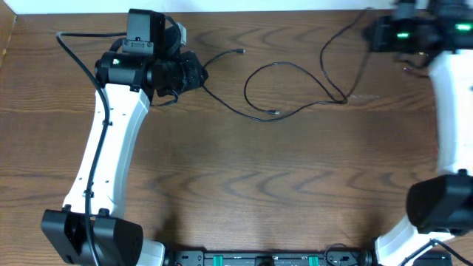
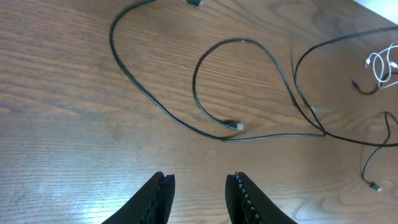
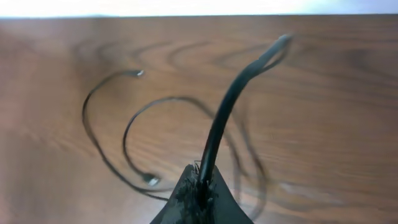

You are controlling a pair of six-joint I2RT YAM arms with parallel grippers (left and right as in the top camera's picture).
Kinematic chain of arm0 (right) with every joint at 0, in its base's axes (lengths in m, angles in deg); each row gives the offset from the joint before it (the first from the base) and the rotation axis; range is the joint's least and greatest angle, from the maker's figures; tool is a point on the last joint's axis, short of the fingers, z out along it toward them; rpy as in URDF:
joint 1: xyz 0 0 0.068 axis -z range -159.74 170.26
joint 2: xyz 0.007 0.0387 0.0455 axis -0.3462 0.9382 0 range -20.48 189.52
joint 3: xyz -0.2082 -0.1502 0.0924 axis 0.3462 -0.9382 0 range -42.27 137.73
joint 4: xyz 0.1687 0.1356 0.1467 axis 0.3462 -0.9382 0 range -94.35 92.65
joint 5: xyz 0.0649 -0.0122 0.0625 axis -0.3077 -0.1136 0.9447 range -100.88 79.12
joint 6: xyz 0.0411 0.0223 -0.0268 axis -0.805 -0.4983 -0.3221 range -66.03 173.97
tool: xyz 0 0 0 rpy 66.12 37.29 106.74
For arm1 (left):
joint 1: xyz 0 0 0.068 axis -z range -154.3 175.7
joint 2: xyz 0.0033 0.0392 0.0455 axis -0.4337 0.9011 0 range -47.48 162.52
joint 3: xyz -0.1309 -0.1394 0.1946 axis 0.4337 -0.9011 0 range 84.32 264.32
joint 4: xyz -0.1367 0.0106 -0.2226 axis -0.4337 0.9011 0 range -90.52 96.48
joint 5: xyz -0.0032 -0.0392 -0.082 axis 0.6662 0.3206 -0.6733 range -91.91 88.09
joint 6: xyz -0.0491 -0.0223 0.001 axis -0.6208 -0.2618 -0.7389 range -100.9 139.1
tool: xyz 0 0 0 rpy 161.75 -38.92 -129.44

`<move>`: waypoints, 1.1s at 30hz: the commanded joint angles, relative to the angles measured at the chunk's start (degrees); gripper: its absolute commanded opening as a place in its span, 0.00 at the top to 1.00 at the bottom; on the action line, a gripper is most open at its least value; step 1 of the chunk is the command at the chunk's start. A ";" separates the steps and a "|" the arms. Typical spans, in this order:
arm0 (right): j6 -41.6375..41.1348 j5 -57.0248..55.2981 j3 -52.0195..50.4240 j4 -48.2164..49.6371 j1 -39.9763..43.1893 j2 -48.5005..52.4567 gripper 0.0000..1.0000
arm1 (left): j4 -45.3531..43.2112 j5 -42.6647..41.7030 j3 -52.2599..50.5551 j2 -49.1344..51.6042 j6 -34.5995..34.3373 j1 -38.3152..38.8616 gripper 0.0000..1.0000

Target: Untangle cables

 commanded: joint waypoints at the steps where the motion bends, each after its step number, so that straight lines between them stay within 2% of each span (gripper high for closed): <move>1: -1.07 -6.82 0.09 -0.07 -6.95 1.92 0.99 | -0.04 1.53 -0.02 0.22 -0.13 -0.04 0.67; 7: -1.38 -7.28 0.09 -0.17 -16.22 8.72 0.99 | -0.07 1.55 -0.02 0.22 -0.15 -0.61 0.67; 16: -2.05 -6.21 0.09 2.27 -24.00 19.21 0.98 | -0.02 -0.57 -0.02 0.22 -2.71 -7.08 0.67; 22: -2.03 -11.23 0.09 7.04 -26.16 23.96 0.81 | 0.59 -1.05 -0.02 0.22 -2.67 -7.76 0.67; 26: 0.76 -14.64 0.09 10.01 -26.58 26.40 0.64 | 0.63 -1.05 -0.02 0.22 -2.67 -7.76 0.67; 30: 5.81 -14.62 0.09 11.52 -26.69 29.40 0.56 | 0.76 -1.05 -0.02 0.22 -2.67 -7.76 0.67; 33: 8.57 -14.58 0.09 11.52 -26.77 30.71 0.54 | 0.90 -1.05 -0.02 0.22 -2.64 -7.76 0.67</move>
